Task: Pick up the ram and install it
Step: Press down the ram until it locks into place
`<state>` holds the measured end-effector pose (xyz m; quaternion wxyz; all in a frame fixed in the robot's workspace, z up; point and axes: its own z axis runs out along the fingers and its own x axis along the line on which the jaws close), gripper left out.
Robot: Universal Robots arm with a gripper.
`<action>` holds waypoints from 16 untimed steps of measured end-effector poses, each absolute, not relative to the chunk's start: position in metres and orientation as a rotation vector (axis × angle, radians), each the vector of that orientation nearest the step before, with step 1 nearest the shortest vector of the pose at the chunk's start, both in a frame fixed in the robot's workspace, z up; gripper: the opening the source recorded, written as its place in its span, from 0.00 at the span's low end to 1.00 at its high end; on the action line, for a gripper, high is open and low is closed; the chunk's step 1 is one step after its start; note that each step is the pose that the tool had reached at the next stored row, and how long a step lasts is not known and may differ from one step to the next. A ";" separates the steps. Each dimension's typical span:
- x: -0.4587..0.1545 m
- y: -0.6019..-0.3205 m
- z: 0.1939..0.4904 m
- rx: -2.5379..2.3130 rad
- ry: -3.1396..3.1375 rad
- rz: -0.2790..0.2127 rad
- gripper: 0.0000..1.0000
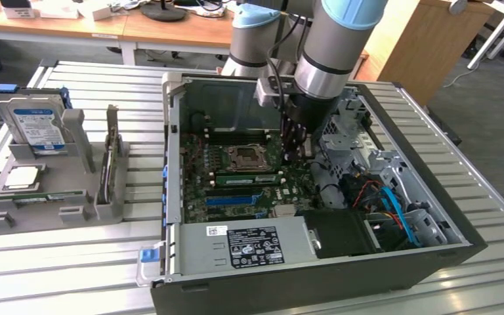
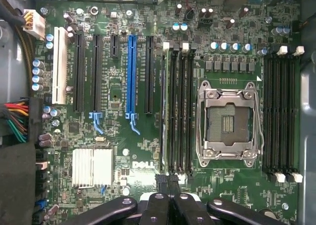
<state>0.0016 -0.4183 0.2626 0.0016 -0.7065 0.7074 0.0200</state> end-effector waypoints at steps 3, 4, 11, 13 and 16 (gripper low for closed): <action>0.002 -0.418 0.260 -2.217 2.220 0.063 0.11; 0.002 -0.418 0.259 -2.217 2.220 0.063 0.11; 0.002 -0.418 0.254 -2.217 2.220 0.064 0.11; 0.002 -0.418 0.253 -2.217 2.219 0.064 0.11; 0.002 -0.418 0.251 -2.217 2.219 0.064 0.11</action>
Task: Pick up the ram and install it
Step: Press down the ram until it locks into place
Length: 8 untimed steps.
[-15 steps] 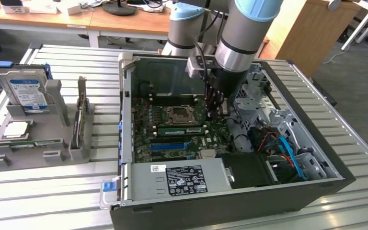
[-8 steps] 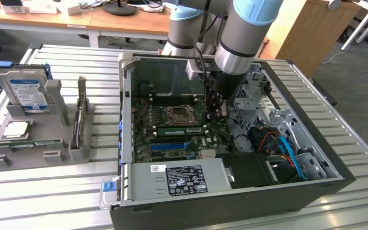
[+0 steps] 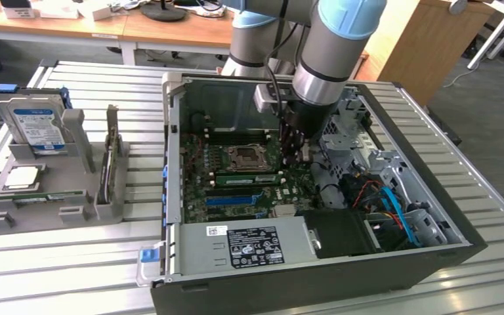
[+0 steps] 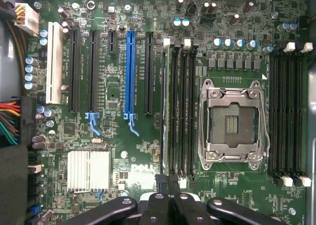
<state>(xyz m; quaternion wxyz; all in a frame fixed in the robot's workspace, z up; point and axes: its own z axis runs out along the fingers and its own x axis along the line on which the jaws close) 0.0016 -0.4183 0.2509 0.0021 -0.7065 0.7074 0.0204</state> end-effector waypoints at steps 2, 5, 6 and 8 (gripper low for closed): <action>0.002 -0.418 0.250 -2.217 2.220 0.064 0.11; 0.002 -0.418 0.248 -2.217 2.219 0.064 0.11; 0.002 -0.418 0.247 -2.217 2.219 0.064 0.11; 0.002 -0.418 0.246 -2.216 2.219 0.064 0.11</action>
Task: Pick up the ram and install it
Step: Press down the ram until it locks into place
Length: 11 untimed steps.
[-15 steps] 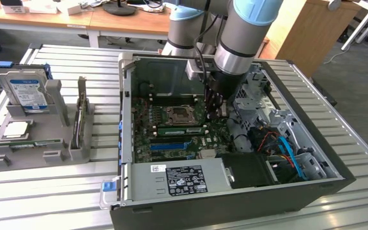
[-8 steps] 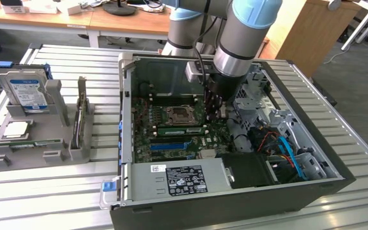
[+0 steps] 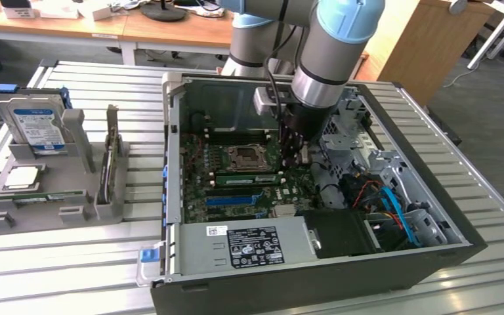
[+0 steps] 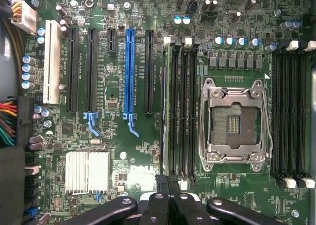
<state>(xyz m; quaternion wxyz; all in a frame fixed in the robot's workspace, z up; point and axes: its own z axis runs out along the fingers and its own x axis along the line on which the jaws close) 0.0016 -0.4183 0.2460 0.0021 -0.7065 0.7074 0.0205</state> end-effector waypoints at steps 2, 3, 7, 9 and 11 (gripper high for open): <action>0.002 -0.418 0.245 -2.216 2.219 0.064 0.11; 0.002 -0.418 0.244 -2.217 2.219 0.064 0.11; 0.002 -0.418 0.243 -2.217 2.220 0.064 0.11; 0.002 -0.418 0.243 -2.217 2.219 0.064 0.11; 0.002 -0.418 0.243 -2.217 2.219 0.064 0.11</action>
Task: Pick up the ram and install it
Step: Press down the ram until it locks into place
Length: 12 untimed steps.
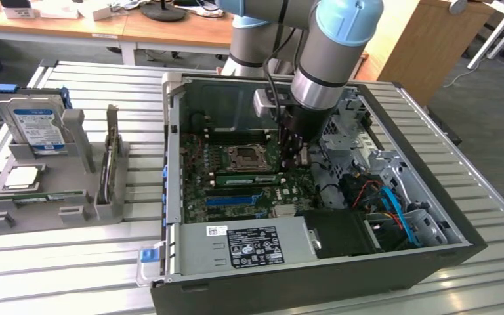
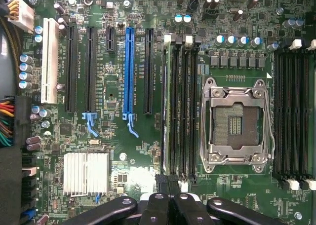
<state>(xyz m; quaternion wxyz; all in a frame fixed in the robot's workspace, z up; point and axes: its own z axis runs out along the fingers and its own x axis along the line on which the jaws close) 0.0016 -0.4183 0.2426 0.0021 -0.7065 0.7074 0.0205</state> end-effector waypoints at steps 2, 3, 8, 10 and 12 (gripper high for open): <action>0.002 -0.418 0.242 -2.216 2.219 0.065 0.11; 0.002 -0.418 0.242 -2.216 2.219 0.065 0.11; 0.002 -0.418 0.242 -2.216 2.219 0.065 0.11; 0.002 -0.418 0.241 -2.216 2.219 0.065 0.11; 0.002 -0.418 0.241 -2.216 2.219 0.065 0.11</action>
